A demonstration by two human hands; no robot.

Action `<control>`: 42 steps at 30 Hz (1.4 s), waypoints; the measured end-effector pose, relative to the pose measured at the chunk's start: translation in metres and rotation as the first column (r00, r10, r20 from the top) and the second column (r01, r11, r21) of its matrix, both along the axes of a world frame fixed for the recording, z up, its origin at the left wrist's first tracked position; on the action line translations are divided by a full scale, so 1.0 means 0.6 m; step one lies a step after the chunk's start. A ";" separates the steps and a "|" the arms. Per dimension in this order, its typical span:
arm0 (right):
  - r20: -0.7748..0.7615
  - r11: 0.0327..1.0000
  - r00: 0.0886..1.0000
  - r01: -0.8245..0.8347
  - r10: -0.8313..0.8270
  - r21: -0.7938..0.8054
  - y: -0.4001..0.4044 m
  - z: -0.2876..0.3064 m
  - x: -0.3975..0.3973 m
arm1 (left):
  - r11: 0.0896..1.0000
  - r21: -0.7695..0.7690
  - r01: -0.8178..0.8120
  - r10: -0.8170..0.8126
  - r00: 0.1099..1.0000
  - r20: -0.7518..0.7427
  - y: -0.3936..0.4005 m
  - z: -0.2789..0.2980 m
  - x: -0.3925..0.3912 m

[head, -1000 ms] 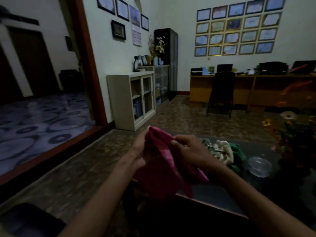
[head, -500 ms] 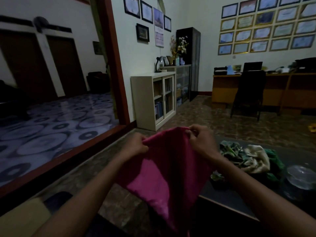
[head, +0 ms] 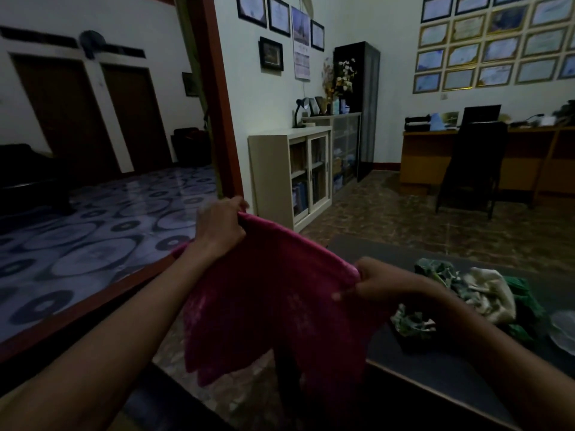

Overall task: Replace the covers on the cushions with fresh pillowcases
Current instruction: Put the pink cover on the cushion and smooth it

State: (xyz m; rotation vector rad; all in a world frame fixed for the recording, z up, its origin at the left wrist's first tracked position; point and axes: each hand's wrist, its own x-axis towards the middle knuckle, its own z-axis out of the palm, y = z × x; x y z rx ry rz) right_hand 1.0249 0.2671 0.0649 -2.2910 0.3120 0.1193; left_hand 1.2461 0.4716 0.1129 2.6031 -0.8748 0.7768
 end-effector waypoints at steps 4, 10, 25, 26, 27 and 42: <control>0.134 0.903 0.964 0.159 -0.230 0.399 0.029 0.029 0.034 | 0.891 -0.449 0.075 -0.032 0.994 0.101 -0.008 -0.041 -0.035; 0.057 0.776 0.925 0.280 -0.376 0.565 0.059 0.028 0.077 | 0.772 -0.584 0.252 -0.632 0.401 -0.663 0.021 -0.134 -0.186; 0.184 0.637 0.932 0.062 -0.313 0.768 0.038 -0.019 0.056 | 0.794 -0.606 -0.048 -0.549 0.374 -0.748 0.006 -0.156 -0.124; 0.188 0.707 0.941 0.072 -0.283 0.703 0.049 -0.025 0.054 | 0.776 -0.626 -0.078 -0.565 0.357 -0.744 0.001 -0.143 -0.125; 0.169 0.778 0.952 0.098 -0.255 0.620 0.061 -0.031 0.052 | 0.759 -0.645 -0.092 -0.582 0.349 -0.735 -0.004 -0.132 -0.125; 0.151 0.905 0.961 0.155 -0.231 0.396 0.121 -0.069 0.041 | 0.765 -0.633 -0.120 -0.593 0.253 -0.764 -0.059 -0.090 -0.130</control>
